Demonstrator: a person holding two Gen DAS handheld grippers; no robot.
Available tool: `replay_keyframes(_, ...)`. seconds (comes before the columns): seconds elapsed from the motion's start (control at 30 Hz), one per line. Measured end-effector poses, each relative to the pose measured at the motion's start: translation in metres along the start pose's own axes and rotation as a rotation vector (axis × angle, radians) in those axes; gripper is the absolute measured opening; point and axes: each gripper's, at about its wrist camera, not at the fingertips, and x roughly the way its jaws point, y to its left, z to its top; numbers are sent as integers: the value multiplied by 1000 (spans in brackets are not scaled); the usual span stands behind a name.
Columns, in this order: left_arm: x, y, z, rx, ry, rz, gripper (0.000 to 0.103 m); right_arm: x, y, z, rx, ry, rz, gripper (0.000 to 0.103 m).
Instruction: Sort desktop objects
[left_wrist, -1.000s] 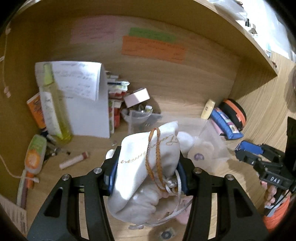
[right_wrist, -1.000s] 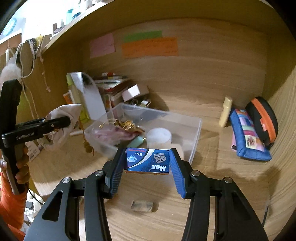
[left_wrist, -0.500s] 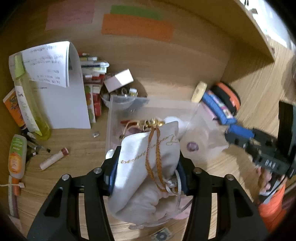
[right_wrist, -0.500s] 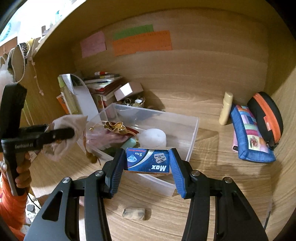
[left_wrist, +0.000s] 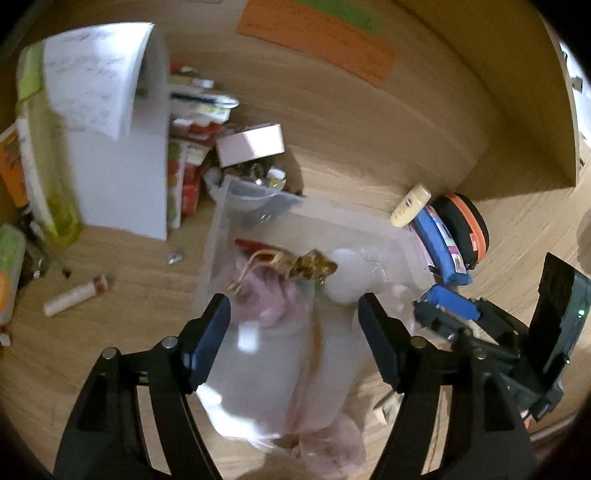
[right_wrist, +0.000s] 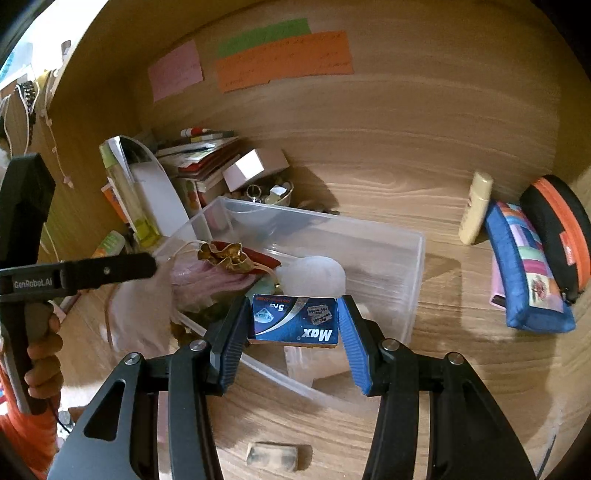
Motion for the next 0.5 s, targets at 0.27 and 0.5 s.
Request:
replay_keyframes(0.27,-2,-3,-5,49,0,21,70,13,7,2,-22,27,0,45)
replay_keyframes(0.5,-33,15,-33,96,-28,104,82,19,4,4,-4,34,9,45)
